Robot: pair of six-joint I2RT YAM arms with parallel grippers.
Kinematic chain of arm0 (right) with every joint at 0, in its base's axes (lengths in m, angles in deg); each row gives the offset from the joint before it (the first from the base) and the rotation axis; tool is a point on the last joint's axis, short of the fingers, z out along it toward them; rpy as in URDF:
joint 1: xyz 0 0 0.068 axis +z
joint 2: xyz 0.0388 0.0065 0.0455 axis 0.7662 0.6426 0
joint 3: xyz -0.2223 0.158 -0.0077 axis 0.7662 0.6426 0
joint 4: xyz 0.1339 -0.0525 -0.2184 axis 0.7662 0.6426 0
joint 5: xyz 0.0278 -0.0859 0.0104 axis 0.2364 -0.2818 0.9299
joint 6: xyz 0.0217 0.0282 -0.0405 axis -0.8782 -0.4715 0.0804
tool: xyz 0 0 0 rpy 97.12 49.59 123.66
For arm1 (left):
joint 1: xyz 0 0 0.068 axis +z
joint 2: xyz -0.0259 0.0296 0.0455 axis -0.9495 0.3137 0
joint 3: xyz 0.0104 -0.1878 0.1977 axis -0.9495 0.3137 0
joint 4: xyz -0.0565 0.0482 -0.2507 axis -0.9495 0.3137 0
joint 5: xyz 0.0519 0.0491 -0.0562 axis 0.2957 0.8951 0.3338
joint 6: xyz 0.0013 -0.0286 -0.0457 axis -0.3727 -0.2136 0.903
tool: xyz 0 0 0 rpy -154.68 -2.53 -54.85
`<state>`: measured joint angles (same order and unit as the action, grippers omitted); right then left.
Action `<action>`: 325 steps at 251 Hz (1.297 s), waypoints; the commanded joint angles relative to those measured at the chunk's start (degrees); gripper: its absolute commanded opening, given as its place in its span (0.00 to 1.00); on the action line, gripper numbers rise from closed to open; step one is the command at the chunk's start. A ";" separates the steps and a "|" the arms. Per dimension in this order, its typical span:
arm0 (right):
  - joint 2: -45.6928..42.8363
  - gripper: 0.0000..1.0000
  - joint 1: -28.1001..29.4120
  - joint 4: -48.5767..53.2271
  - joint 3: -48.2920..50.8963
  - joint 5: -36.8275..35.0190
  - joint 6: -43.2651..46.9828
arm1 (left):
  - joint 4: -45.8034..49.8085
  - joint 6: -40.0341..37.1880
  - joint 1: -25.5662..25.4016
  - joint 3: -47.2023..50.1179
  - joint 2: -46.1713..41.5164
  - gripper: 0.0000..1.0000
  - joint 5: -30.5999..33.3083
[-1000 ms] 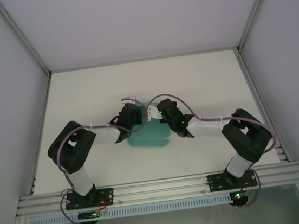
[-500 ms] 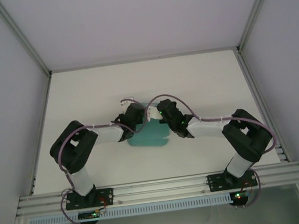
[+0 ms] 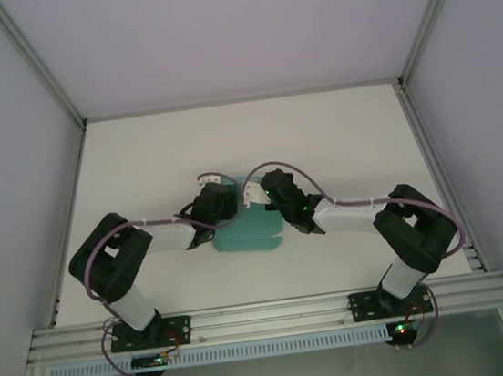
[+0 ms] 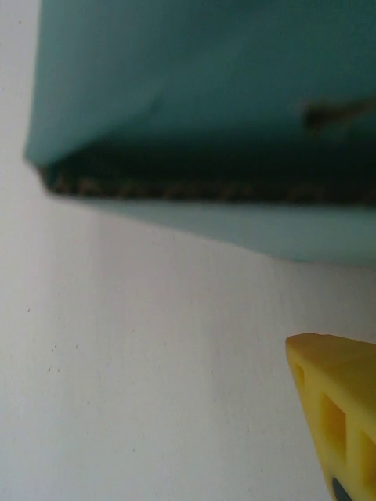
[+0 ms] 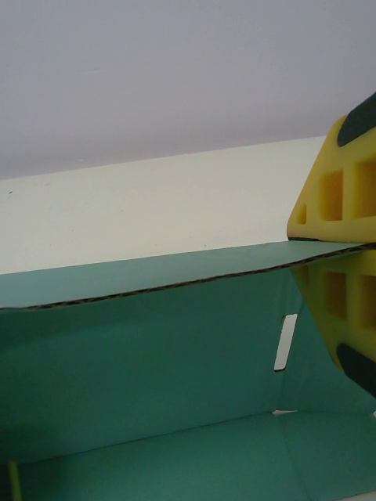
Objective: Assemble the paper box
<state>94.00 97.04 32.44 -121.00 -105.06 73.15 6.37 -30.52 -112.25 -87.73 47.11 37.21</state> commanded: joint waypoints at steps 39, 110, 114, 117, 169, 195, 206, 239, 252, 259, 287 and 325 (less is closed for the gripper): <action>1.77 0.00 0.22 5.96 -1.11 1.64 -0.99 | 2.41 -2.26 -1.03 -0.20 -4.26 0.55 5.89; 2.21 0.00 -0.34 7.75 -1.79 2.34 -1.24 | -2.13 -11.64 -0.75 3.39 -6.23 0.68 -8.25; 2.17 0.00 -0.35 7.83 -1.79 2.30 -1.28 | -2.16 -11.55 -0.73 3.39 -6.42 0.70 -9.09; 2.22 0.00 -0.36 7.88 -1.85 2.34 -1.37 | -2.18 -11.58 -0.71 3.47 -6.58 0.71 -9.78; 2.10 0.00 -0.53 7.59 -2.05 2.40 -1.33 | 1.01 -10.94 -0.76 6.78 -13.53 1.00 -15.05; 1.93 0.00 -0.65 7.22 -1.77 2.41 -1.37 | 5.76 -8.84 -0.78 9.70 -21.03 1.00 -13.51; 1.69 0.00 -0.64 7.27 -1.79 2.38 -1.33 | 8.48 -7.19 -0.75 10.77 -24.89 1.00 -11.94; 1.88 0.00 -0.63 7.49 -1.99 2.48 -1.37 | 16.76 -2.72 0.24 13.11 -36.35 1.00 -6.37; 2.05 0.00 -0.69 7.62 -2.21 2.36 -1.33 | 18.09 -1.45 1.91 14.65 -40.44 1.00 -5.20; 2.15 0.00 -0.63 7.62 -2.25 2.36 -1.40 | 18.62 -0.62 3.68 15.40 -42.34 1.00 -5.56; 2.34 0.00 -0.56 7.77 -2.58 2.62 -1.33 | 17.66 1.46 13.50 17.18 -44.96 0.92 -14.55; 2.80 0.00 -0.47 7.43 -3.38 2.61 -1.39 | 4.39 -5.35 19.00 18.63 -37.88 0.86 -29.49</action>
<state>95.01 96.49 35.85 -123.53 -103.53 72.91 19.09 -31.98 -94.75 -70.42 4.51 21.23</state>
